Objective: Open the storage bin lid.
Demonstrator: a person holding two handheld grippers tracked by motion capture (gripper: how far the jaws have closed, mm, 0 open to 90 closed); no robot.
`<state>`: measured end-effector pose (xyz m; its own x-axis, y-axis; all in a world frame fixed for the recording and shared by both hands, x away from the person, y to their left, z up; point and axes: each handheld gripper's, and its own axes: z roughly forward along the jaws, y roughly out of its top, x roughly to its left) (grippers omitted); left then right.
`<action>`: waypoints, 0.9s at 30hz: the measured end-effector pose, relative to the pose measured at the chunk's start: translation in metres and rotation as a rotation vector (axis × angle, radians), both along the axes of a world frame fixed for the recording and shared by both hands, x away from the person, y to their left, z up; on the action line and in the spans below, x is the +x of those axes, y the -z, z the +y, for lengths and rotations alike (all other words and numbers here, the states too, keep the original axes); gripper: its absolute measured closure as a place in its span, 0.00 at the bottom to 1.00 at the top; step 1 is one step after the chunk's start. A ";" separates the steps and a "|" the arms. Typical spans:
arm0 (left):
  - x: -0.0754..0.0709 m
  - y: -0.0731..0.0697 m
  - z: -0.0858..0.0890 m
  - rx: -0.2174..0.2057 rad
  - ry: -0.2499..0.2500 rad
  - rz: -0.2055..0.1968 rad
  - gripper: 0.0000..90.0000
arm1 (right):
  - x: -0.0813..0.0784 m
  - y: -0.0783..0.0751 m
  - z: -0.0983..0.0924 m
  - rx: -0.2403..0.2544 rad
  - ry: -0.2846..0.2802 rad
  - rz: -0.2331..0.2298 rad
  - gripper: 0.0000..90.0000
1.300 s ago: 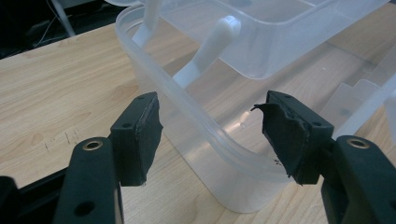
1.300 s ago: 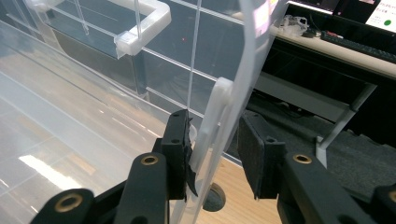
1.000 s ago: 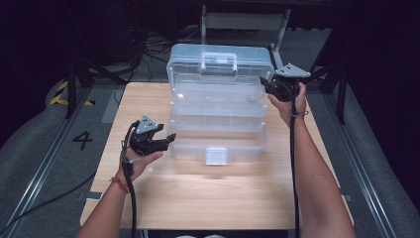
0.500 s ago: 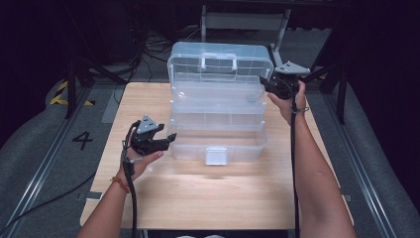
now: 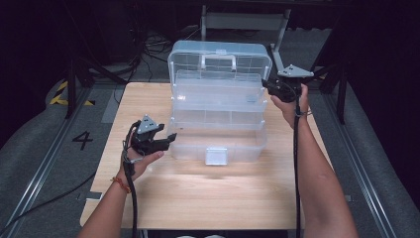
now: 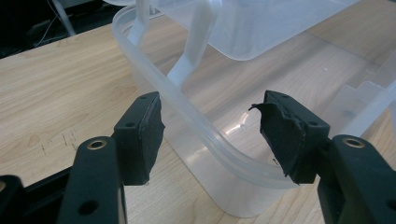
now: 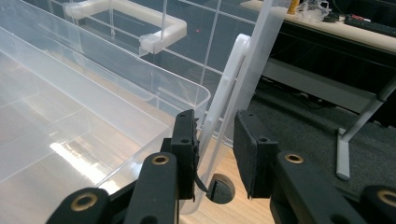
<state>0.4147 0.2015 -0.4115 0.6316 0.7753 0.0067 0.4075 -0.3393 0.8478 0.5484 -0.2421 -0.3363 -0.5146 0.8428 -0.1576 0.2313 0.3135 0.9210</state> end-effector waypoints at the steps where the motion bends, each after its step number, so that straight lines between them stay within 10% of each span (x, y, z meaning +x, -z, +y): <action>1: 0.000 0.000 0.000 0.000 0.000 0.001 0.44 | 0.000 0.001 0.001 -0.002 0.006 -0.003 0.78; 27: 0.001 0.001 -0.001 -0.023 0.007 0.013 0.44 | 0.005 0.023 -0.001 -0.026 0.001 0.075 0.85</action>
<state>0.4162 0.2008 -0.4126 0.6372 0.7704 -0.0188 0.4159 -0.3232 0.8501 0.5537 -0.2429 -0.3593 -0.5249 0.8395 -0.1405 0.2998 0.3368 0.8926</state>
